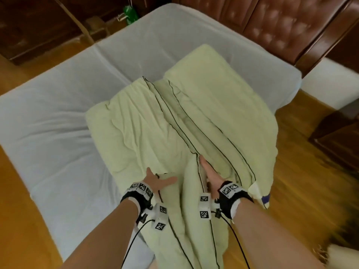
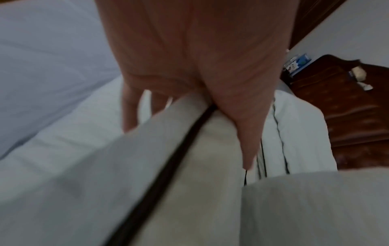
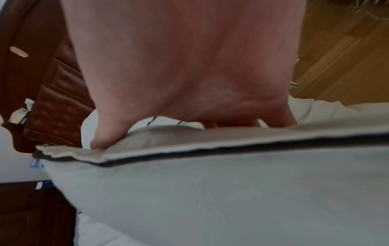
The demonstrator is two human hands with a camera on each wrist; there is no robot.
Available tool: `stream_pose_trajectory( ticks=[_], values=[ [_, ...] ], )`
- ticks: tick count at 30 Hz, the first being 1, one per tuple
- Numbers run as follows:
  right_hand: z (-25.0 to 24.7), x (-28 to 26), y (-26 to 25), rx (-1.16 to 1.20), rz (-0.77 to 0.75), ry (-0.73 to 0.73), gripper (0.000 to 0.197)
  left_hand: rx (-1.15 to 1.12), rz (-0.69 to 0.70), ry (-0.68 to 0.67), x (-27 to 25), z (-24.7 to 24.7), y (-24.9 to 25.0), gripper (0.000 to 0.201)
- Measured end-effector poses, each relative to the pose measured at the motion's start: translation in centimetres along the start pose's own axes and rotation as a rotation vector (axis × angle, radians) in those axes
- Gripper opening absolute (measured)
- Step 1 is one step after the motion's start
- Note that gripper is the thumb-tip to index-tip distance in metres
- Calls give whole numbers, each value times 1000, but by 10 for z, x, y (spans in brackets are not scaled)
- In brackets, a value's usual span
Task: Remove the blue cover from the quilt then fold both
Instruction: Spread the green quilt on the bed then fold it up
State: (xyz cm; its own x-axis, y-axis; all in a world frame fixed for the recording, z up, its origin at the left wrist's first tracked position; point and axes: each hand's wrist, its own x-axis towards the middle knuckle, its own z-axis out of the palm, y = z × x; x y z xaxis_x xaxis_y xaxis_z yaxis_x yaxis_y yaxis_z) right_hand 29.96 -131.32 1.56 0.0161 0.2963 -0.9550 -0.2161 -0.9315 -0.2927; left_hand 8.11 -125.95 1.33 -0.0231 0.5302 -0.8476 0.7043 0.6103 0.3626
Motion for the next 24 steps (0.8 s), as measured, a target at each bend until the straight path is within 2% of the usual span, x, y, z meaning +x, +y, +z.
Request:
stream_pose_trajectory(
  ticks=[3, 4, 5, 8, 10, 12, 14, 16, 18, 19, 22, 24],
  values=[
    [-17, 5, 5, 3, -1, -66, 70, -42, 78, -81, 7, 44, -5, 40],
    [-18, 5, 7, -9, 0, -108, 57, -60, 98, -87, 5, 51, -6, 23],
    [-15, 4, 10, -56, 3, -139, 49, -92, 89, -96, 0, 51, -9, 19],
    [11, -4, 21, -156, -72, -148, 28, -147, 20, -92, -33, 28, -23, 40],
    [42, -17, 28, -213, -128, -167, 14, -235, -11, -71, -62, 4, -41, 34],
    [82, -34, 34, -316, -166, -227, 22, -416, -56, -48, -98, -17, -60, 33],
    [128, -49, 49, -461, -212, -292, 37, -519, -76, -24, -129, -37, -88, 48],
    [172, -67, 72, -589, -285, -368, 40, -517, -70, -23, -153, -54, -131, 64],
    [213, -84, 107, -722, -369, -456, 43, -445, -103, 27, -170, -61, -196, 76],
    [234, -89, 131, -752, -380, -512, 49, -429, -124, 56, -179, -61, -233, 71],
    [291, -92, 223, -847, -352, -655, 77, -499, -159, 134, -214, -44, -349, 30],
    [324, -85, 290, -918, -302, -720, 84, -560, -189, 148, -233, -24, -431, 9]
  ],
)
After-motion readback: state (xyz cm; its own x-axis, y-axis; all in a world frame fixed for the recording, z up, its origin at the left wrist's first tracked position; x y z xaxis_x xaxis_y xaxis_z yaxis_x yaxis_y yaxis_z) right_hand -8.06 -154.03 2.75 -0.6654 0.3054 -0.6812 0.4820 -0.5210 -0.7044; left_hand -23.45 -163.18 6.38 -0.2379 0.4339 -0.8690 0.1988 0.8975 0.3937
